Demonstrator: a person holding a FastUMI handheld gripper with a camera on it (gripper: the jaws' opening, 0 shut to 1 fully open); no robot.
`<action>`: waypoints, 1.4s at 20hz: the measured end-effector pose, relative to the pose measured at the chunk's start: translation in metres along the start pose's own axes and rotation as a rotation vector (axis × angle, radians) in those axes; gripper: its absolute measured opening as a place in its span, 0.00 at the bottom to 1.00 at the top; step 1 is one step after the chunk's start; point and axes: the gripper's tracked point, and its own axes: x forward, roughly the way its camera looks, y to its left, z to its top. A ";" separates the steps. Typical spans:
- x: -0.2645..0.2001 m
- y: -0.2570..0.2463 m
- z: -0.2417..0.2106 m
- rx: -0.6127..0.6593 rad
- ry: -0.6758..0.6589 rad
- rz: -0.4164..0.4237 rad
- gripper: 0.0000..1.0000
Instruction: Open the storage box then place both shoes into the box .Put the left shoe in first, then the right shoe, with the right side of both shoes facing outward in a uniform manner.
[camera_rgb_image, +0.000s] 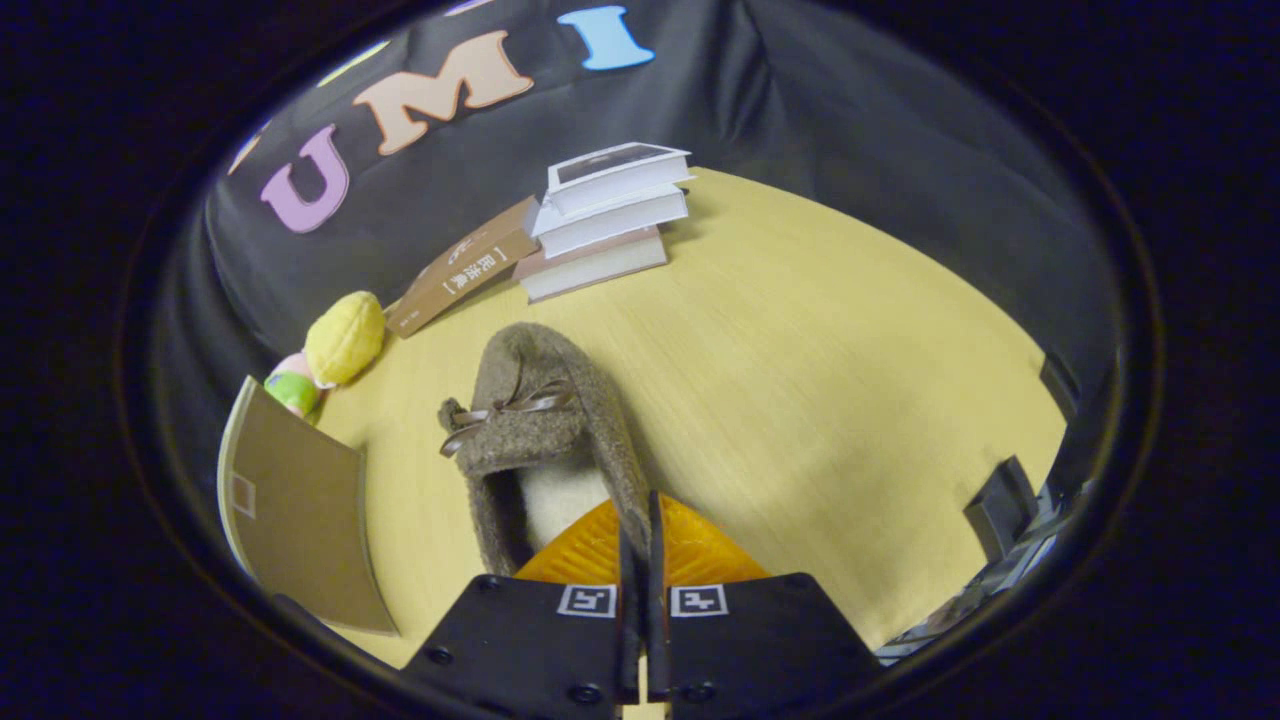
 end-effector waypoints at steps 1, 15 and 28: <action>-0.003 0.005 -0.002 0.033 0.012 0.026 0.06; -0.093 0.136 0.002 0.069 -0.013 0.342 0.04; -0.154 0.312 -0.051 -0.037 0.095 0.548 0.04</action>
